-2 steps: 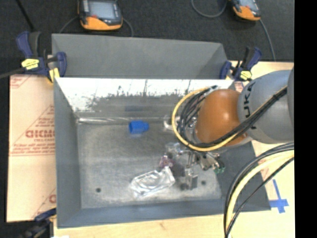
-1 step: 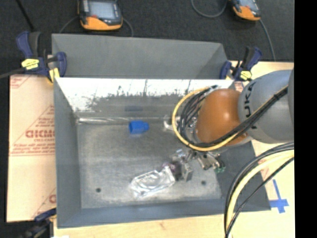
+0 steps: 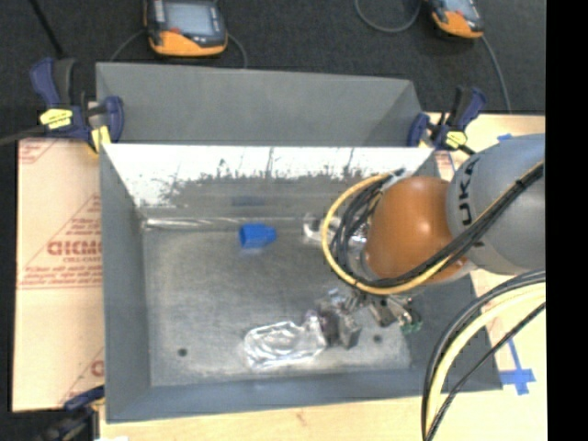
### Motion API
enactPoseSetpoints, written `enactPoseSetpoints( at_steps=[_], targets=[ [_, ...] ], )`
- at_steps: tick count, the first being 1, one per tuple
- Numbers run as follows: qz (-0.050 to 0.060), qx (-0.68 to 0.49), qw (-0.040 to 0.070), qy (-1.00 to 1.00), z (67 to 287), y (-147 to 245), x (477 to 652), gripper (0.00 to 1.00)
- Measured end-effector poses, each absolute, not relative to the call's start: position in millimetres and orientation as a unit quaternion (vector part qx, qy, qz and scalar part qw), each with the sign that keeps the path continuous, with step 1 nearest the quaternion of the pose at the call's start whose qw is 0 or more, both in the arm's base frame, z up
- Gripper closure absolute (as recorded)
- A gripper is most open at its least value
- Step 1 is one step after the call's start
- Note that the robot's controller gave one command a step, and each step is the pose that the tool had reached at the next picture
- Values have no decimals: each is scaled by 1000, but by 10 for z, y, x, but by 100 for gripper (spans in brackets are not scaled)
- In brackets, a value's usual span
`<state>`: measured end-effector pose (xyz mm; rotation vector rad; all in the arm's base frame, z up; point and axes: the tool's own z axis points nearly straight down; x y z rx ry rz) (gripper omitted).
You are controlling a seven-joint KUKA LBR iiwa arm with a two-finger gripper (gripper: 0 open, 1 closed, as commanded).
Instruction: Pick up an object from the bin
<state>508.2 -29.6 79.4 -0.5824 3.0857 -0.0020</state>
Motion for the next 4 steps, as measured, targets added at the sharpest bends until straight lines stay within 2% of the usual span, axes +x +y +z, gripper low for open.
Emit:
enactPoseSetpoints(
  at_steps=[1, 2, 3, 4],
  targets=[
    [0, -180, 1, 984, 703, -193, 4832, 100],
    [0, -65, 3, 998, 826, 100, 4895, 100],
    [0, -51, 3, 999, 786, 56, 5100, 100],
    [0, -55, 4, 998, 1085, 88, 5061, 100]
  ],
)
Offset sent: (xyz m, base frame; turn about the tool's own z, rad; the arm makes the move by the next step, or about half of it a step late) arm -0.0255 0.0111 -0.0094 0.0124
